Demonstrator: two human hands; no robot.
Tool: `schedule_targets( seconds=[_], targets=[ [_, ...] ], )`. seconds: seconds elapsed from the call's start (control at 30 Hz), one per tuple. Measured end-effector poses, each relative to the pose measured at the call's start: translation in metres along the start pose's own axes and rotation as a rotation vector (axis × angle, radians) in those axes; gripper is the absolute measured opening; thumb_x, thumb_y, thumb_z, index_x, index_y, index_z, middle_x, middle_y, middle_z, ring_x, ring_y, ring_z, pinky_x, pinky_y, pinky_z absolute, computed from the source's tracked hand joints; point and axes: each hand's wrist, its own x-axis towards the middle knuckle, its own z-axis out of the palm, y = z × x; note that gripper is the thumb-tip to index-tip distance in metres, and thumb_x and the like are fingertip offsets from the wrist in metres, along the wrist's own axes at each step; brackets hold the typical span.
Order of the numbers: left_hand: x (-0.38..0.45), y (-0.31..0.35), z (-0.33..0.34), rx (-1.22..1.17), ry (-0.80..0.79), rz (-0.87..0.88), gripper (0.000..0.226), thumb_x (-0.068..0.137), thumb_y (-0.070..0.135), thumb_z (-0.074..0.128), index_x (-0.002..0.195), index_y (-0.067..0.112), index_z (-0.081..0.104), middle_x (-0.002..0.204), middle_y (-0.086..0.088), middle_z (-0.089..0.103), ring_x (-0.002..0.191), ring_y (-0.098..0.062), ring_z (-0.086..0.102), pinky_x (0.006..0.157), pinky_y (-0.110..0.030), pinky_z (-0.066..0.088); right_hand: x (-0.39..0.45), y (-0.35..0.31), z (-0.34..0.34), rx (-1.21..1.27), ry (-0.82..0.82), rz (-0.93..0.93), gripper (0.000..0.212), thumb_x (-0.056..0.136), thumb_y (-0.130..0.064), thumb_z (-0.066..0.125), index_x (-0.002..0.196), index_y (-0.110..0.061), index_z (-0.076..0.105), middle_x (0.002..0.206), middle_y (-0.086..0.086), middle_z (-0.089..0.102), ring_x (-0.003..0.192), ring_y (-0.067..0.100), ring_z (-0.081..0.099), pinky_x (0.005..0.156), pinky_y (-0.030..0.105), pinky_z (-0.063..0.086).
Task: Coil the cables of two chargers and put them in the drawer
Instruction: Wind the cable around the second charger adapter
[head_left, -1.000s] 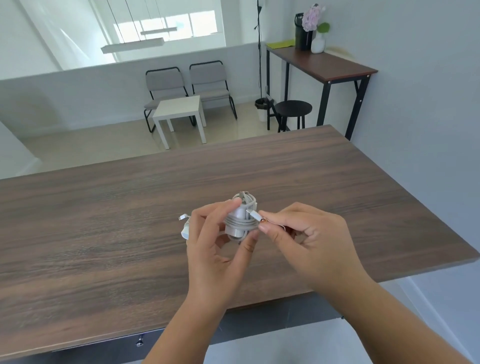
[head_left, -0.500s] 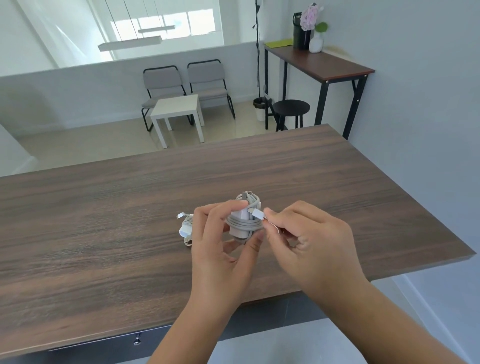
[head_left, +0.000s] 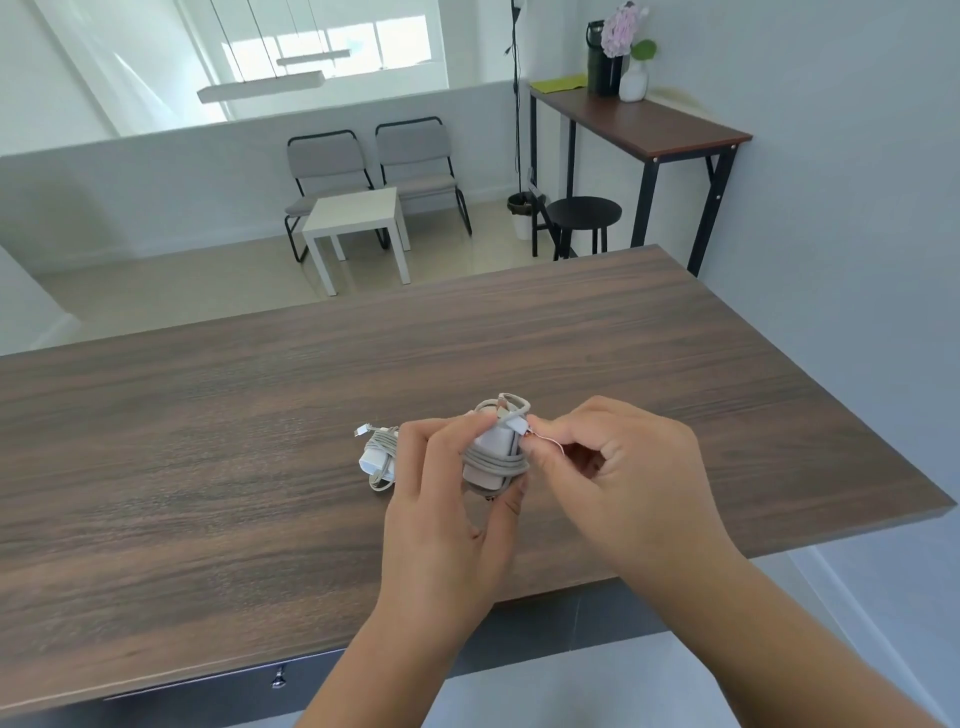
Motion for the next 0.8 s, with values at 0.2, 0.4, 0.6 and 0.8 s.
schedule_targets(
  seconds=[0.2, 0.4, 0.6, 0.8],
  targets=[
    [-0.005, -0.002, 0.001, 0.065, -0.025, 0.080, 0.058, 0.075, 0.001, 0.080, 0.120, 0.025, 0.053, 0.114, -0.001, 0.052, 0.107, 0.004, 0.051, 0.071, -0.029, 0.055, -0.001, -0.002, -0.007, 0.212, -0.095, 0.200, 0.009, 0.077, -0.027, 0.079, 0.070, -0.025, 0.074, 0.063, -0.009, 0.069, 0.064, 0.009, 0.062, 0.055, 0.018, 0.047],
    [-0.001, -0.001, 0.003, 0.019, -0.051, 0.075, 0.054, 0.077, 0.003, 0.080, 0.117, 0.028, 0.054, 0.114, -0.003, 0.052, 0.107, 0.007, 0.049, 0.066, -0.032, 0.059, 0.001, -0.004, -0.013, 0.570, -0.146, 0.404, 0.027, 0.070, -0.012, 0.084, 0.071, -0.012, 0.057, 0.063, 0.007, 0.070, 0.056, 0.021, 0.067, 0.059, 0.042, 0.057],
    [0.002, 0.000, 0.002, -0.079, -0.213, 0.055, 0.050, 0.078, -0.001, 0.075, 0.110, 0.032, 0.056, 0.112, 0.005, 0.047, 0.102, -0.001, 0.052, 0.068, -0.035, 0.058, 0.009, 0.004, -0.026, 0.295, -0.305, 0.245, 0.039, 0.073, -0.023, 0.082, 0.072, -0.022, 0.043, 0.063, 0.004, 0.067, 0.058, 0.025, 0.061, 0.058, 0.041, 0.053],
    [0.007, 0.004, 0.008, -0.102, -0.180, 0.011, 0.063, 0.077, 0.002, 0.077, 0.122, 0.035, 0.047, 0.116, 0.017, 0.043, 0.101, -0.008, 0.056, 0.066, -0.034, 0.057, 0.007, 0.005, -0.034, 0.433, -0.280, 0.221, 0.023, 0.077, -0.021, 0.077, 0.082, -0.025, 0.055, 0.069, -0.005, 0.070, 0.067, 0.015, 0.067, 0.066, 0.035, 0.056]
  ],
)
